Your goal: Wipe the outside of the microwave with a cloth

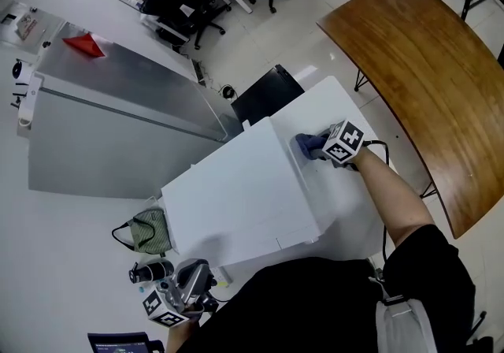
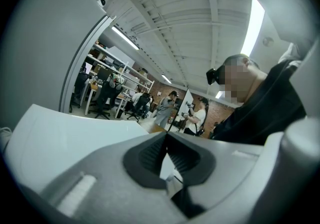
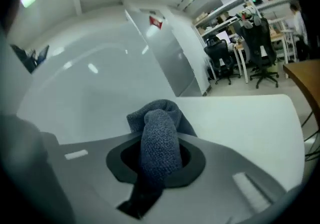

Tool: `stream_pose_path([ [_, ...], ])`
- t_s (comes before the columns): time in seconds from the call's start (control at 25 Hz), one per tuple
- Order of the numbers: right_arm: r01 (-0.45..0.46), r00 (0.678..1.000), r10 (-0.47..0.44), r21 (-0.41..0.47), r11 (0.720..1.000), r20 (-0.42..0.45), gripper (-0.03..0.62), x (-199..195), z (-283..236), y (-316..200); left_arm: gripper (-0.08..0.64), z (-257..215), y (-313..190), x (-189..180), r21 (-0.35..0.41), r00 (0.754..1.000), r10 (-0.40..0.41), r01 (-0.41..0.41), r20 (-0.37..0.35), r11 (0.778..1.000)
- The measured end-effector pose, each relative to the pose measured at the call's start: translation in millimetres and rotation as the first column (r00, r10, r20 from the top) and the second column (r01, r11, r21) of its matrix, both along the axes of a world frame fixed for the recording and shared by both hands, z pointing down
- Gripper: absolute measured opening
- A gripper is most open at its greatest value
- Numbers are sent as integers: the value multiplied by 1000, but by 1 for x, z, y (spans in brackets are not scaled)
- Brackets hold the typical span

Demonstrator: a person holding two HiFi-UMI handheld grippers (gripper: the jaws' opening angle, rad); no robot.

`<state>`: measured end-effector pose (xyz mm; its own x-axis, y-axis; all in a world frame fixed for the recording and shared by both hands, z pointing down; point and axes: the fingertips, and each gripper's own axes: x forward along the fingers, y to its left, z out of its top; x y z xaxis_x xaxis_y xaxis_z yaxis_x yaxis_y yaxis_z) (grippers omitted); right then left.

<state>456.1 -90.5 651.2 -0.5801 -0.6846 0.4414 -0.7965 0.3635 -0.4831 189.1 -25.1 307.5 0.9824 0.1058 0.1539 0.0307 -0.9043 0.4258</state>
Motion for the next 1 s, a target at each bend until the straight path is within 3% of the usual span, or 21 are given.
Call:
stream_pose_path([
  [0.08, 18, 988, -36, -120, 993, -149, 51, 0, 34, 3, 3, 0, -3, -4, 0, 1000, -10, 10, 3, 1000],
  [0.16, 36, 954, -97, -213, 976, -284, 51, 0, 55, 6, 3, 0, -5, -5, 1, 1000, -17, 17, 0, 1000],
  [0.28, 17, 947, -92, -239, 971, -308, 51, 6, 56, 10, 3, -3, -1, -4, 8, 1000, -9, 9, -12, 1000],
  [0.36, -29, 973, -2, -131, 991, -229, 51, 16, 20, 16, 3, -6, 3, -3, 13, 1000, -3, 3, -21, 1000],
  [0.44, -97, 994, 101, 106, 990, -37, 51, 24, -59, 22, 3, -8, 4, -2, 16, 1000, 0, 0, -25, 1000],
  [0.52, -173, 976, 110, 353, 919, 190, 51, 26, -151, 33, 3, -8, 3, -2, 16, 1000, 5, -5, -23, 1000],
  [0.56, -189, 962, 76, 439, 878, 262, 51, 22, -186, 38, 3, -7, 3, -1, 16, 1000, 9, -9, -26, 1000],
  [0.64, -149, 955, -15, 522, 840, 296, 51, 2, -217, 42, 3, -6, 4, 2, 15, 999, 16, -16, -36, 1000],
  [0.72, -93, 957, -68, 522, 848, 281, 52, -17, -209, 38, 3, -5, 5, 4, 10, 999, 21, -21, -35, 1000],
  [0.8, -81, 965, -49, 466, 881, 259, 51, -17, -179, 32, 3, -4, 4, 3, 4, 999, 21, -21, -30, 1000],
  [1.0, -3, 996, -14, 190, 982, 89, 51, -18, -55, 28, 3, 2, 0, -2, -8, 1000, 14, -14, -3, 1000],
])
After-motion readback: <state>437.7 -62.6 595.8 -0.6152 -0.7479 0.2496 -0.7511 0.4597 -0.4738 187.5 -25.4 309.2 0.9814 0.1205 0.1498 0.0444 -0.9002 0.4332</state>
